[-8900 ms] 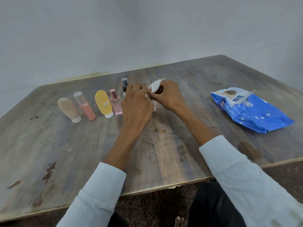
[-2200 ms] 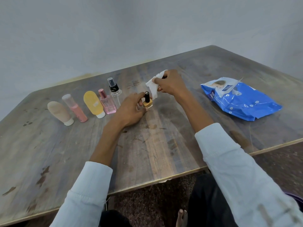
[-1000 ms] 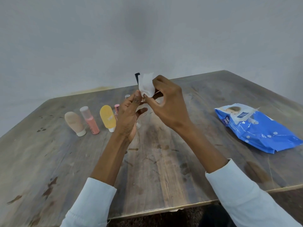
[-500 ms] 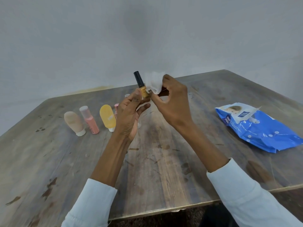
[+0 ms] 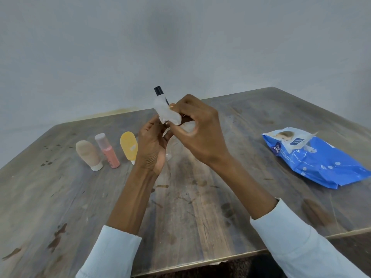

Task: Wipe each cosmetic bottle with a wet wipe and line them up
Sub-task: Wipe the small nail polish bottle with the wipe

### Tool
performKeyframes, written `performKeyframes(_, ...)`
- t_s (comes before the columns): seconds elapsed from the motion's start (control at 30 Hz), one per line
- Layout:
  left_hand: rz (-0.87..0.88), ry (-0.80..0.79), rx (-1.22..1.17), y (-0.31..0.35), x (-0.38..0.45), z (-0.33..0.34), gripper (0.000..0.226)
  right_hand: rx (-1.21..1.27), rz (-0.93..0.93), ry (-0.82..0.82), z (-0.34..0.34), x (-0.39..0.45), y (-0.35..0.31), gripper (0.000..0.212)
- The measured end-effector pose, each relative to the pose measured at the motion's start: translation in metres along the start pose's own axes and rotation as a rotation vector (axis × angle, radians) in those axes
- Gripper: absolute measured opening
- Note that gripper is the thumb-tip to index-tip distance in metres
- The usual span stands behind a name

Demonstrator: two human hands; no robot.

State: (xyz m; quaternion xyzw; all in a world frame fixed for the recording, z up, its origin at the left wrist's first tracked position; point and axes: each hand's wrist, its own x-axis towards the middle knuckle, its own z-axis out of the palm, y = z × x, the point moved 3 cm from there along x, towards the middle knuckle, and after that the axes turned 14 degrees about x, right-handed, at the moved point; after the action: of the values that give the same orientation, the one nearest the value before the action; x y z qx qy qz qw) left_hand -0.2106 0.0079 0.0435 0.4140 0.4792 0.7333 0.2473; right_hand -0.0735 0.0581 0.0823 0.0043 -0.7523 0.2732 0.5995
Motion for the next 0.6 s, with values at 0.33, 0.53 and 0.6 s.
performKeyframes(0.33,-0.001,-0.041,0.024,0.001,-0.002,0.005,0.034,-0.039,0.05,0.096,-0.001,0.001,0.007,0.01)
performKeyframes(0.53,0.026,-0.049,0.051,0.002,-0.002,0.007,0.032,-0.074,0.059,0.129,-0.005,0.0,0.01,0.014)
performKeyframes(0.6,0.039,-0.059,0.081,0.002,-0.003,0.006,0.032,-0.072,0.044,0.099,-0.003,0.001,0.008,0.012)
